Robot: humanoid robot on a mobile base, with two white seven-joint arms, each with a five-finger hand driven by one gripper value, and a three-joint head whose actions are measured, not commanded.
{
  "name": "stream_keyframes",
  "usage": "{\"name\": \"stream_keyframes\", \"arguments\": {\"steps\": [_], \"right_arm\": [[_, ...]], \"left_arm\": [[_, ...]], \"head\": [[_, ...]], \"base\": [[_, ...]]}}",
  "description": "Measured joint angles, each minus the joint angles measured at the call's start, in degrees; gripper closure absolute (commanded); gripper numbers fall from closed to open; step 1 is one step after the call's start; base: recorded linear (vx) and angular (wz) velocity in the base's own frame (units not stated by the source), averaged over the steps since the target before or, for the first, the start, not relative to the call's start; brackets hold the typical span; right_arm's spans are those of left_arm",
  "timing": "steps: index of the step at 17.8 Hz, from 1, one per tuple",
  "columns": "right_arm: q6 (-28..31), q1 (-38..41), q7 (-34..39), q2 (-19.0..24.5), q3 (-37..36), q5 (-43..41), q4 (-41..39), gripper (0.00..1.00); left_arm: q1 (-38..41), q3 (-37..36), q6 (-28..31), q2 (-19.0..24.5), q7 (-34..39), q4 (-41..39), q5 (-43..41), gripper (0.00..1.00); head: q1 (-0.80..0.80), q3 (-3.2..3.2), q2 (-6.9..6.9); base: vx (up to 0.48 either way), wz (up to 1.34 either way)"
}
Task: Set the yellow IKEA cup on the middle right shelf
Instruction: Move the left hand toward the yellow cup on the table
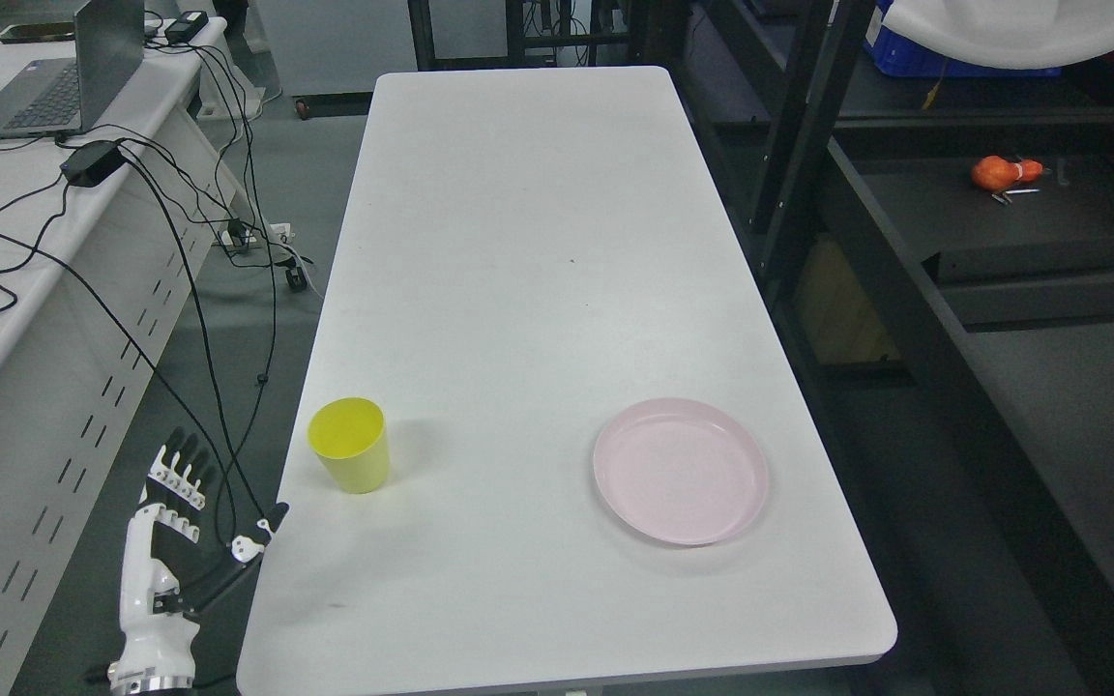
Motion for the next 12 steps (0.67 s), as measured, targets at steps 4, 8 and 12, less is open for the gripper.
{"name": "stream_keyframes", "arguments": {"steps": [4, 8, 12], "right_arm": [[0.0, 0.0, 0.0, 0.0, 0.0, 0.0, 0.0, 0.01], [0.0, 0.0, 0.0, 0.0, 0.0, 0.0, 0.0, 0.01], [0.0, 0.0, 0.0, 0.0, 0.0, 0.0, 0.0, 0.01]], "left_arm": [[0.7, -1.3, -0.7, 0.7, -0.1, 0.0, 2.1, 0.01], [0.4, -3.0, 2.0, 0.8, -1.9, 0.8, 8.9, 0.01], [-1.3, -3.6, 4.1, 0.4, -2.2, 2.4, 12.1, 0.01]], "head": [[0.00, 0.00, 0.00], [0.00, 0.00, 0.00], [0.00, 0.00, 0.00]], "base": [[0.000, 0.00], [0.000, 0.00], [0.000, 0.00]]}}
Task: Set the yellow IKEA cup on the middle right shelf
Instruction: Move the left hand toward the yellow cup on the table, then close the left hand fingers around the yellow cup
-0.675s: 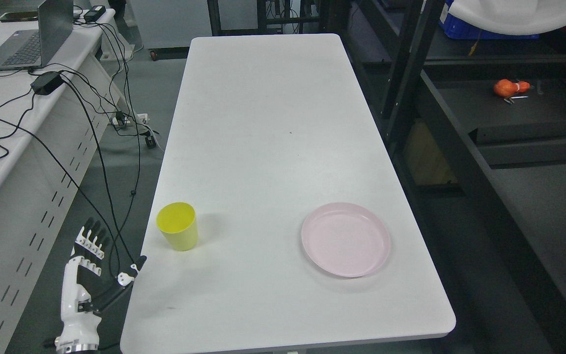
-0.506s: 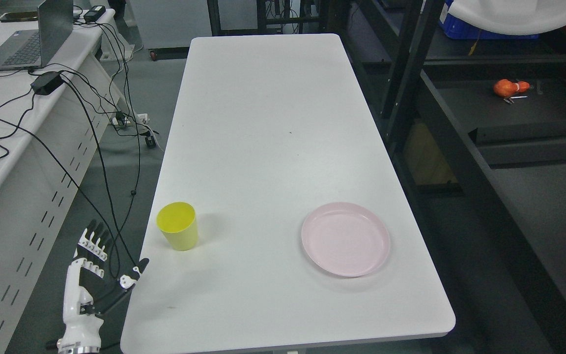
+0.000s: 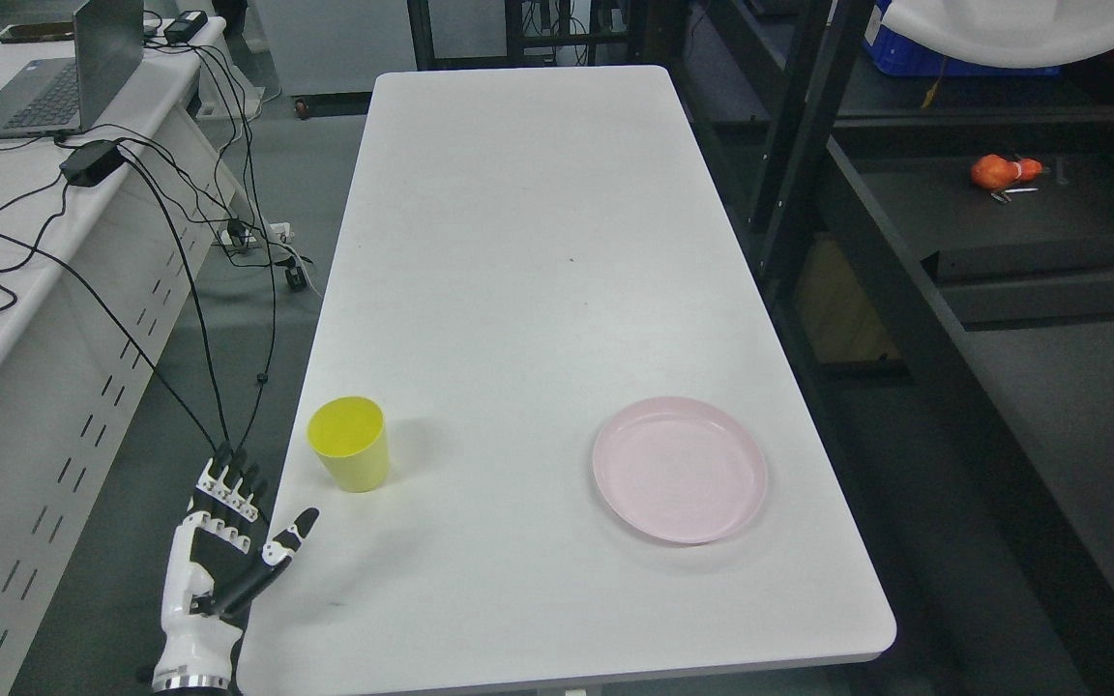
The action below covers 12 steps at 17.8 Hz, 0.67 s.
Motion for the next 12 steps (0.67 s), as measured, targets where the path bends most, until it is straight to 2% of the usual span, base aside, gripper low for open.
{"name": "stream_keyframes", "arguments": {"steps": [5, 12], "right_arm": [[0.0, 0.0, 0.0, 0.0, 0.0, 0.0, 0.0, 0.01], [0.0, 0.0, 0.0, 0.0, 0.0, 0.0, 0.0, 0.01]], "left_arm": [[-3.6, -0.5, 2.5, -0.3, -0.1, 1.4, 1.4, 0.01], [-8.2, 0.1, 6.8, -0.6, 0.2, 3.3, -3.7, 0.01]], "head": [[0.00, 0.00, 0.00], [0.00, 0.00, 0.01]], "base": [[0.000, 0.00], [0.000, 0.00]]}}
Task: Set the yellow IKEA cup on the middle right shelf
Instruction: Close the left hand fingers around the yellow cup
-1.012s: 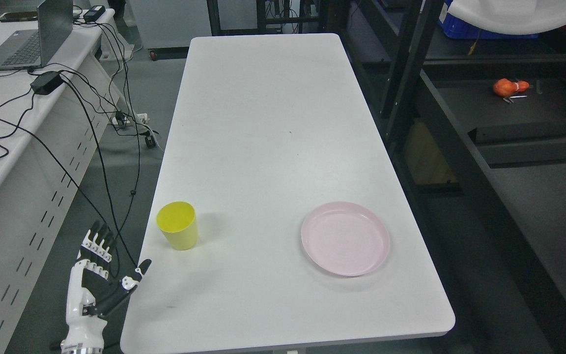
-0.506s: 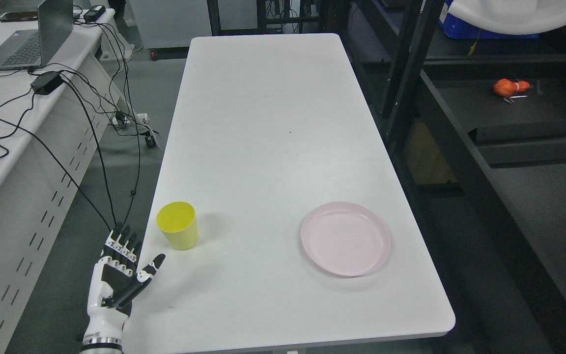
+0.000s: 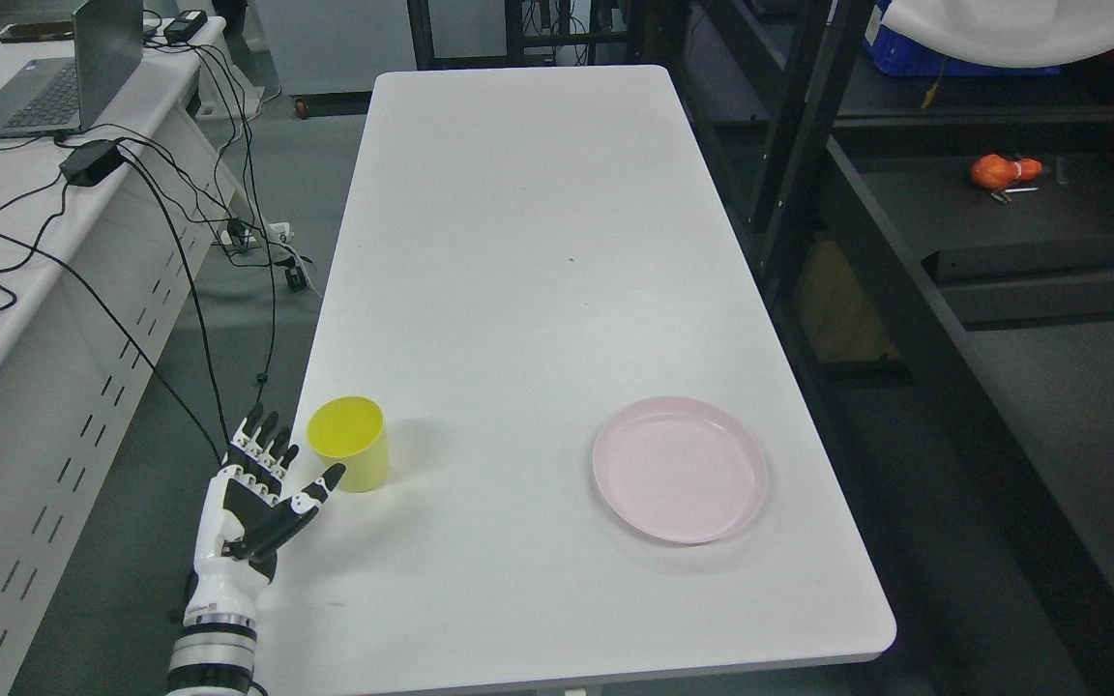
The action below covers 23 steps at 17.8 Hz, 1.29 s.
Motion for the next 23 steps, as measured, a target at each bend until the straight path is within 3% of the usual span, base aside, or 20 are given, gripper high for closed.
{"name": "stream_keyframes", "arguments": {"steps": [11, 23], "right_arm": [[0.0, 0.0, 0.0, 0.0, 0.0, 0.0, 0.0, 0.01], [0.0, 0.0, 0.0, 0.0, 0.0, 0.0, 0.0, 0.01]], "left_arm": [[-4.6, -1.3, 0.1, -0.2, -0.2, 3.0, -8.2, 0.01], [-8.2, -2.6, -0.3, -0.2, -0.2, 9.8, -10.8, 0.01]], "head": [[0.00, 0.00, 0.00], [0.00, 0.00, 0.00]], "base": [[0.000, 0.00], [0.000, 0.00]]}}
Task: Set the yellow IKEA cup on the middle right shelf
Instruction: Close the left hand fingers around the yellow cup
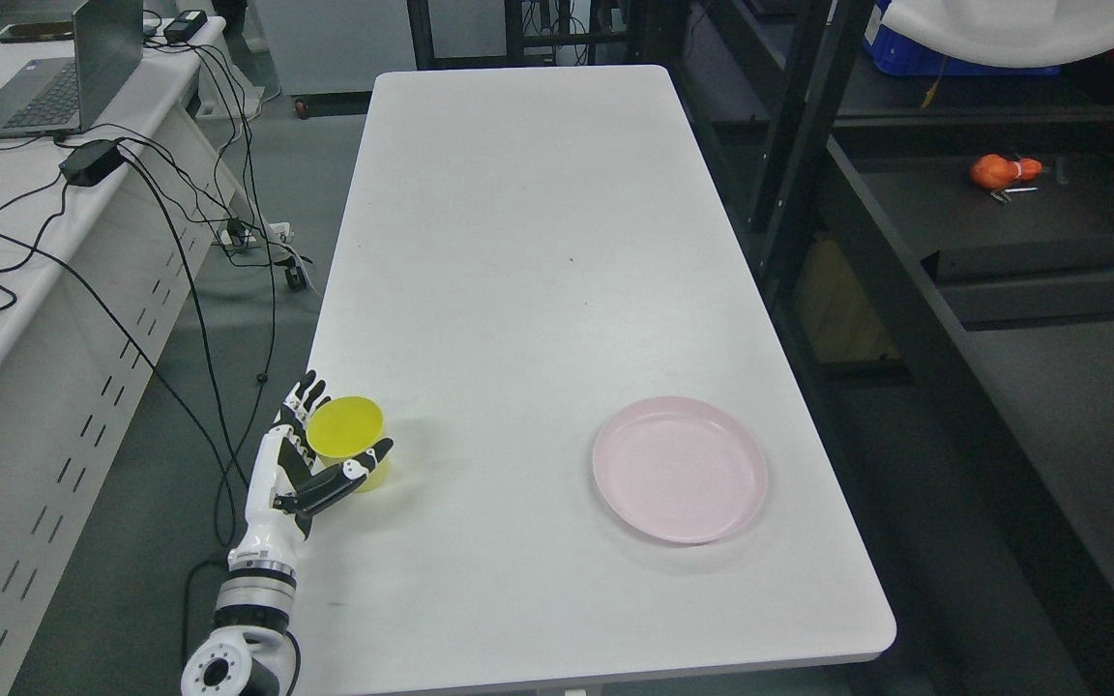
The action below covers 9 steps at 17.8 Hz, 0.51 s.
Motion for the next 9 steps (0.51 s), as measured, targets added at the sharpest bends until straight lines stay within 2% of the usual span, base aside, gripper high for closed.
{"name": "stream_keyframes", "arguments": {"steps": [5, 7, 9], "right_arm": [[0.0, 0.0, 0.0, 0.0, 0.0, 0.0, 0.0, 0.01], [0.0, 0.0, 0.0, 0.0, 0.0, 0.0, 0.0, 0.01], [0.0, 0.0, 0.0, 0.0, 0.0, 0.0, 0.0, 0.01]], "left_arm": [[-2.2, -0.6, -0.1, 0.0, -0.1, 2.8, -0.6, 0.01], [-2.9, -0.9, -0.1, 0.0, -0.2, 3.8, -0.8, 0.07], [-3.3, -1.1, -0.1, 0.0, -0.2, 4.8, -0.9, 0.19]], "head": [[0.00, 0.00, 0.00], [0.00, 0.00, 0.00], [0.00, 0.00, 0.00]], "base": [[0.000, 0.00], [0.000, 0.00], [0.000, 0.00]]}}
